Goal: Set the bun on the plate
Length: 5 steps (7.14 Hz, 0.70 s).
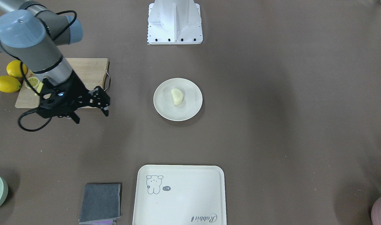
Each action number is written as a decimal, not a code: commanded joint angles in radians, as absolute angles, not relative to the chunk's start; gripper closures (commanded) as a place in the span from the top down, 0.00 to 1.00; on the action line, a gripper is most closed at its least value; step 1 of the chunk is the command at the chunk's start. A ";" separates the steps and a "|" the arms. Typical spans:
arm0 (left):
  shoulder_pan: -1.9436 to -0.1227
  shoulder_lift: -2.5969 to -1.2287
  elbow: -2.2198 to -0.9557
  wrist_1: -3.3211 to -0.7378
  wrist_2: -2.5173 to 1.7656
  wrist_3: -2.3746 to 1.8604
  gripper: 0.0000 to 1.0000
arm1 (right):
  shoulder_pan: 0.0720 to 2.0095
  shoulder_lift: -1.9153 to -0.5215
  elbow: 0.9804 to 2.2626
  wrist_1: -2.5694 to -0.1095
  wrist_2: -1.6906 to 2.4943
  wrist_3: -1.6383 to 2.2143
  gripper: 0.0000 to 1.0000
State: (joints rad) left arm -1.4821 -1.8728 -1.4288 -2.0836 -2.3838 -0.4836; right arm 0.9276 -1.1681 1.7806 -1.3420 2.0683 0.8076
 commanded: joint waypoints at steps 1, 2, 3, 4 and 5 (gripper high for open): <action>-1.566 -1.876 -1.422 -1.909 -2.387 -0.396 0.97 | 1.101 -1.229 1.799 -1.502 2.185 0.588 1.00; -1.603 -1.878 -1.414 -1.835 -2.390 -0.288 0.97 | 1.185 -1.242 1.805 -1.572 2.210 0.457 1.00; -1.630 -1.882 -1.414 -1.756 -2.387 -0.237 0.97 | 1.218 -1.288 1.798 -1.584 2.214 0.351 1.00; -1.673 -1.881 -1.398 -1.750 -2.390 -0.224 0.97 | 1.262 -1.308 1.792 -1.603 2.214 0.298 1.00; -1.687 -1.879 -1.384 -1.750 -2.391 -0.224 0.97 | 1.290 -1.340 1.790 -1.612 2.214 0.249 1.00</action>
